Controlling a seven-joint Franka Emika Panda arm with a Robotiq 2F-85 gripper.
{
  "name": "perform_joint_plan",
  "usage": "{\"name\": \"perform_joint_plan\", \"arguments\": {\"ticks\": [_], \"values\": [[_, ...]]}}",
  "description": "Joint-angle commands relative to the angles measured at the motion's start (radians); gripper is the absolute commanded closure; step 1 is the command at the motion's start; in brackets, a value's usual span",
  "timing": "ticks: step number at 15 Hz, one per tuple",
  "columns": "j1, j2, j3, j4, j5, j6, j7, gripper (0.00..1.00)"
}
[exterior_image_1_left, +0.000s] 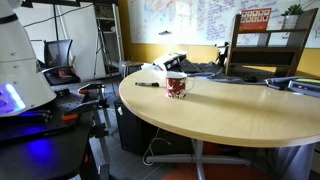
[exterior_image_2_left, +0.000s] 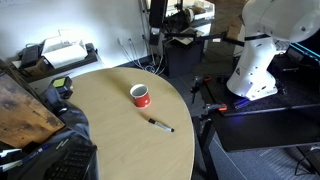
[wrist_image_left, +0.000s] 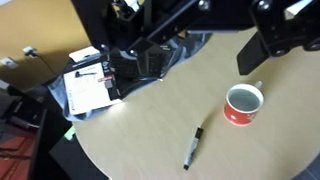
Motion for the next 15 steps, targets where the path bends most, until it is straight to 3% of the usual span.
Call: {"name": "perform_joint_plan", "arguments": {"ticks": [1, 5, 11, 15], "values": [[-0.067, 0.101, 0.091, -0.011, -0.055, 0.016, 0.193, 0.00], [-0.076, 0.270, 0.126, -0.026, -0.062, 0.030, 0.346, 0.00], [-0.028, 0.559, 0.034, -0.024, 0.130, 0.360, 0.172, 0.00], [-0.019, 0.769, 0.014, 0.022, -0.001, 0.485, 0.231, 0.00]]}}
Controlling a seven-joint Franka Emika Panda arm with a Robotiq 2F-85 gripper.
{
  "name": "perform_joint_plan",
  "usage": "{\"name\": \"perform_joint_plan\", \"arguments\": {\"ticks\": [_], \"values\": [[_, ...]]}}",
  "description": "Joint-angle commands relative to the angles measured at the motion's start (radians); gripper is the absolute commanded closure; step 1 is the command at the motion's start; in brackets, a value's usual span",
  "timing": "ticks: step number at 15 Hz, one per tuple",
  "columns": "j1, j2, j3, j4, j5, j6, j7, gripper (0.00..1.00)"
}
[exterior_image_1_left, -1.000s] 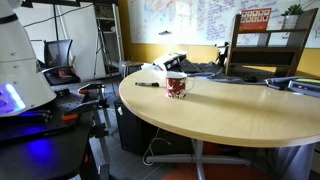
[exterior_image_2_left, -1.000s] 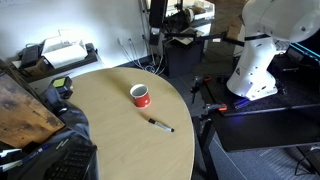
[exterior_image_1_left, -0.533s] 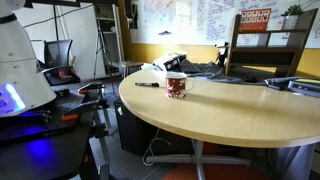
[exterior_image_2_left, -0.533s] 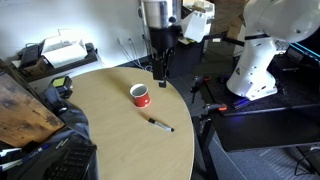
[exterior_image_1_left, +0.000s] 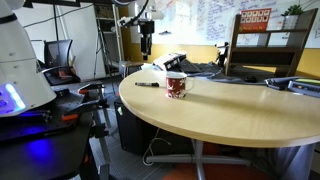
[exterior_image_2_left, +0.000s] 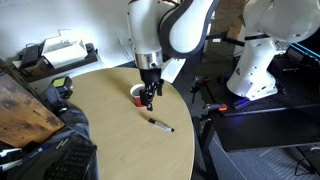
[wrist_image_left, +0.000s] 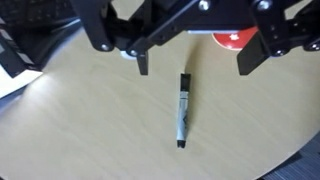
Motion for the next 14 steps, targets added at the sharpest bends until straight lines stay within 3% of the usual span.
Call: {"name": "perform_joint_plan", "arguments": {"ticks": [1, 2, 4, 8, 10, 12, 14], "values": [[0.045, 0.164, -0.040, 0.078, -0.094, 0.045, 0.059, 0.00], [0.040, 0.099, -0.037, 0.031, -0.040, 0.035, 0.008, 0.00], [0.055, 0.167, -0.047, 0.066, -0.064, 0.046, 0.025, 0.00], [0.058, 0.174, -0.051, 0.082, -0.066, 0.046, 0.027, 0.00], [0.102, 0.209, -0.101, 0.082, -0.158, 0.104, 0.142, 0.00], [0.111, 0.295, -0.125, 0.140, -0.152, 0.115, 0.164, 0.00], [0.093, 0.339, -0.100, 0.137, -0.064, 0.151, 0.109, 0.00]]}}
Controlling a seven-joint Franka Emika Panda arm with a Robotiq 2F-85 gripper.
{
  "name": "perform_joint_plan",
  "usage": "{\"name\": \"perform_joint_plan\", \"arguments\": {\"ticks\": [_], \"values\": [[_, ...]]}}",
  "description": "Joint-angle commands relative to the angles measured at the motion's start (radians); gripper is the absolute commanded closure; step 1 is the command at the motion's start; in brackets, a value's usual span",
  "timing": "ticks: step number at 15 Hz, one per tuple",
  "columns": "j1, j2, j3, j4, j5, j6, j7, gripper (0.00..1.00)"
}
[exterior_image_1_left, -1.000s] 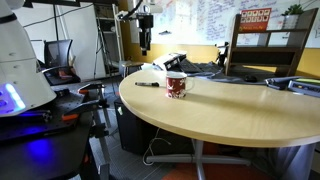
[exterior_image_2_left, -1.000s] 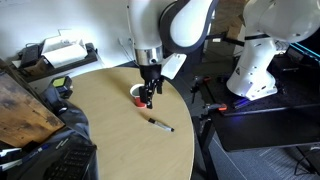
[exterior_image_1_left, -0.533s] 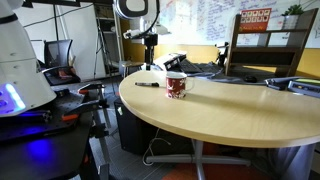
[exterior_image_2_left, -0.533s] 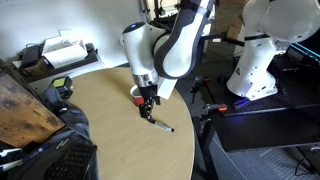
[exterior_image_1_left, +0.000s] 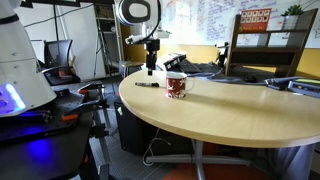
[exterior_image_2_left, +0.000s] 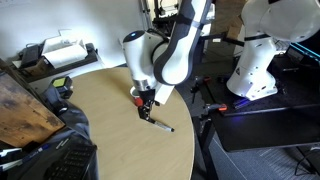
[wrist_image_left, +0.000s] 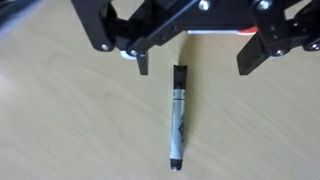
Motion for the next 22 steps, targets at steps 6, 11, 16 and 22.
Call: {"name": "perform_joint_plan", "arguments": {"ticks": [6, 11, 16, 22], "values": [[0.097, 0.188, -0.025, 0.020, 0.101, 0.151, 0.035, 0.18], [0.306, 0.192, -0.187, -0.017, 0.050, 0.299, 0.149, 0.57], [0.442, 0.176, -0.288, -0.042, 0.066, 0.306, 0.176, 0.94], [0.491, 0.096, -0.334, -0.102, 0.094, 0.346, 0.201, 0.94]]}}
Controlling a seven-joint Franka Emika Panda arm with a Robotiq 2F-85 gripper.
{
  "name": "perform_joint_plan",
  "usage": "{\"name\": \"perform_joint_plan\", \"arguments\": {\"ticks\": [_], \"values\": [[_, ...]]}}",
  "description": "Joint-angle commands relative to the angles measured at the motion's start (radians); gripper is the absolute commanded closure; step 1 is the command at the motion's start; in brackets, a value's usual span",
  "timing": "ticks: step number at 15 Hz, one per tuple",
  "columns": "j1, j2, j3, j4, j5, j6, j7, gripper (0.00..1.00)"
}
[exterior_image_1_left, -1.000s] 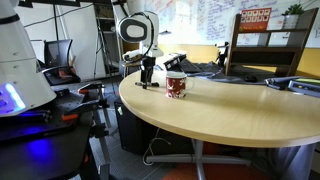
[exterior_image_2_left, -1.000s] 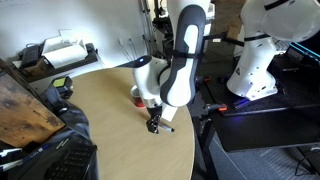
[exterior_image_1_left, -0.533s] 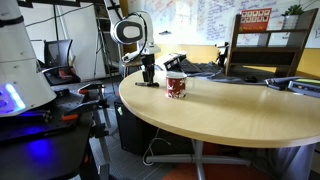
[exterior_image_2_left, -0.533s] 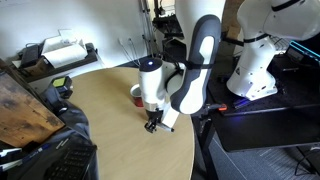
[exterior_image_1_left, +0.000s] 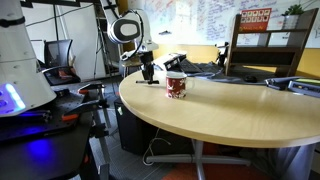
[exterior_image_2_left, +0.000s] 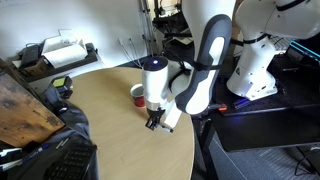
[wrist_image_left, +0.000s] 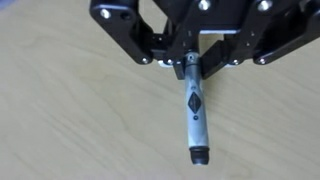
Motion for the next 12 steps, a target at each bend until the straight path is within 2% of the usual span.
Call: {"name": "perform_joint_plan", "arguments": {"ticks": [1, 3, 5, 7, 8, 10, 12], "values": [[0.054, -0.080, -0.055, -0.064, 0.021, 0.046, 0.057, 0.94], [0.123, -0.110, -0.139, -0.078, -0.007, 0.053, 0.090, 0.94], [0.232, -0.118, -0.260, -0.086, -0.027, 0.066, 0.144, 0.94], [0.398, -0.084, -0.424, -0.086, -0.039, 0.110, 0.228, 0.94], [0.457, -0.068, -0.485, -0.091, -0.036, 0.130, 0.246, 0.94], [0.622, -0.012, -0.626, -0.092, -0.008, 0.160, 0.309, 0.94], [0.780, 0.064, -0.746, -0.078, 0.028, 0.134, 0.382, 0.94]]}}
